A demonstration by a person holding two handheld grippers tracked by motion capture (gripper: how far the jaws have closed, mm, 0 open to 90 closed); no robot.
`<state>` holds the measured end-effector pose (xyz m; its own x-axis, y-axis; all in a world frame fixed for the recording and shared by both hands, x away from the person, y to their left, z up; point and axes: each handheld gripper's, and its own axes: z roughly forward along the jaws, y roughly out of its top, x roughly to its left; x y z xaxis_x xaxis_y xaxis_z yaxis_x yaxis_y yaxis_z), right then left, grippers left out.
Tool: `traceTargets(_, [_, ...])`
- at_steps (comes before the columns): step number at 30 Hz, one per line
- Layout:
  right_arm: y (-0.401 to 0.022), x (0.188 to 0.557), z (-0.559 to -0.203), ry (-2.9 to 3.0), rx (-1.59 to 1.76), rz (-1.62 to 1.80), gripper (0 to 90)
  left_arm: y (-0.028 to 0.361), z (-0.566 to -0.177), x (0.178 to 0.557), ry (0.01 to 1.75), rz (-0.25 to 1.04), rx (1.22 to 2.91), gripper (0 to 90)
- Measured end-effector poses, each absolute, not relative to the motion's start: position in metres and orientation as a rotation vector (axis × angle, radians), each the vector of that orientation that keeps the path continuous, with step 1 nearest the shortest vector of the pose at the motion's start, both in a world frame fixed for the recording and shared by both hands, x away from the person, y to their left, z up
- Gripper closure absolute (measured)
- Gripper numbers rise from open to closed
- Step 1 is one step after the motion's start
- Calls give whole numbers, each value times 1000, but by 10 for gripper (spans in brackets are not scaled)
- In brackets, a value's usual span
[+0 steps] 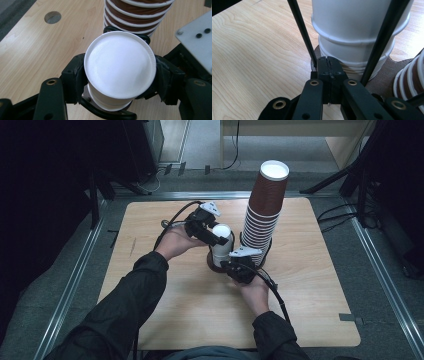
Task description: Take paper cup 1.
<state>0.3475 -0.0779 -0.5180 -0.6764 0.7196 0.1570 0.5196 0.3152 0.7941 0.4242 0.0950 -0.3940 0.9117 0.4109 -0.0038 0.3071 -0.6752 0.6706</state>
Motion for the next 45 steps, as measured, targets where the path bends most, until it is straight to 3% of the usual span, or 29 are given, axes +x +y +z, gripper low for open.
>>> traceTargets(28, [-82, 348, -517, 2388, 1114, 1285, 879, 108, -323, 408, 468, 250, 2338, 346])
traceTargets(45, [-110, 325, -477, 2586, 908, 1353, 814, 129, -320, 374, 426, 208, 2352, 345])
